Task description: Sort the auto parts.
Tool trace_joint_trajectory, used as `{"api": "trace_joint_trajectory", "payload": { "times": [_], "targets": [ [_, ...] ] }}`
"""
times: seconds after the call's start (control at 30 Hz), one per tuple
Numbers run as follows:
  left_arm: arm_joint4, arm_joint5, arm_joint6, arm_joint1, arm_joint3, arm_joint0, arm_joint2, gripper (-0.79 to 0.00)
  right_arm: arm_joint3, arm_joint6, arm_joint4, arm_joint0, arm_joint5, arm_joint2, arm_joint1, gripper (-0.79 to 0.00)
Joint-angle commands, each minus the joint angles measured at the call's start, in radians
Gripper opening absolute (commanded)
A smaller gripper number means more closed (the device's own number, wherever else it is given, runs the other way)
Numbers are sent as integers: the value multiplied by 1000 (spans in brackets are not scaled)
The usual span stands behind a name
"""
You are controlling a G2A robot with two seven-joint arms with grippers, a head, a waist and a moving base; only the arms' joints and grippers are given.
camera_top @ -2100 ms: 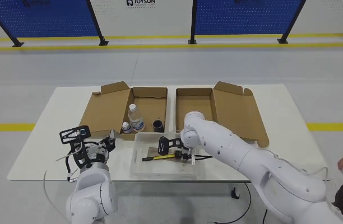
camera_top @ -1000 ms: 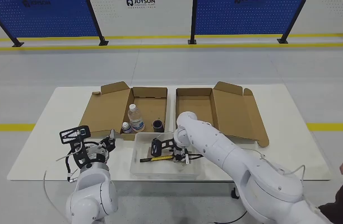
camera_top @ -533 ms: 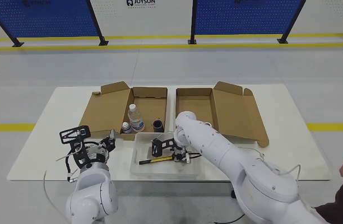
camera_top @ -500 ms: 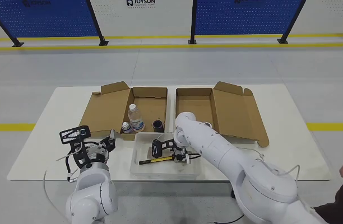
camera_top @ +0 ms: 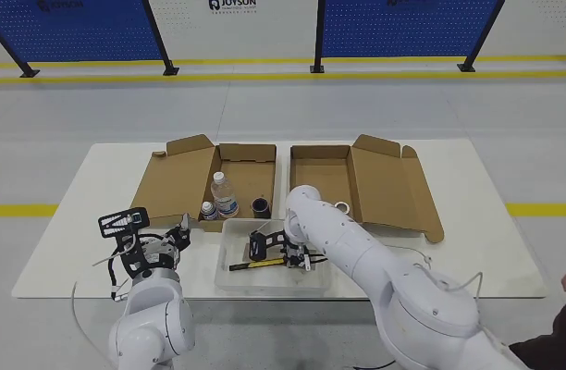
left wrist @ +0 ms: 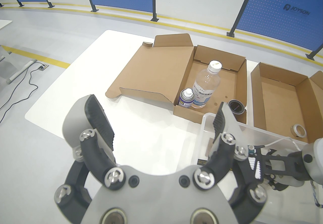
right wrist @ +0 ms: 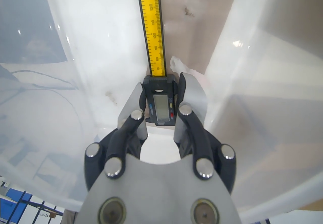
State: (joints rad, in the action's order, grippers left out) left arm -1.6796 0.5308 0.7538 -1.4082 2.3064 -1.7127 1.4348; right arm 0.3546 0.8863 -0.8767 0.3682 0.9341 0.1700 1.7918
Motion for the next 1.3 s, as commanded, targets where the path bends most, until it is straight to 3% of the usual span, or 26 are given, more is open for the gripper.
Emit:
{"api": "trace_joint_trajectory", "payload": {
  "times": [0.0, 0.17, 0.7, 1.27],
  "targets": [
    [0, 0, 0, 0, 0, 0, 0, 0, -17, 5, 7, -2, -5, 0, 8, -597],
    [0, 0, 0, 0, 0, 0, 0, 0, -59, 20, 20, -6, -20, 0, 26, -785],
    [0, 0, 0, 0, 0, 0, 0, 0, -88, 67, 159, -42, -67, 0, 50, -785],
    [0, 0, 0, 0, 0, 0, 0, 0, -71, 45, 264, -83, -45, 6, 20, -785]
  ]
}}
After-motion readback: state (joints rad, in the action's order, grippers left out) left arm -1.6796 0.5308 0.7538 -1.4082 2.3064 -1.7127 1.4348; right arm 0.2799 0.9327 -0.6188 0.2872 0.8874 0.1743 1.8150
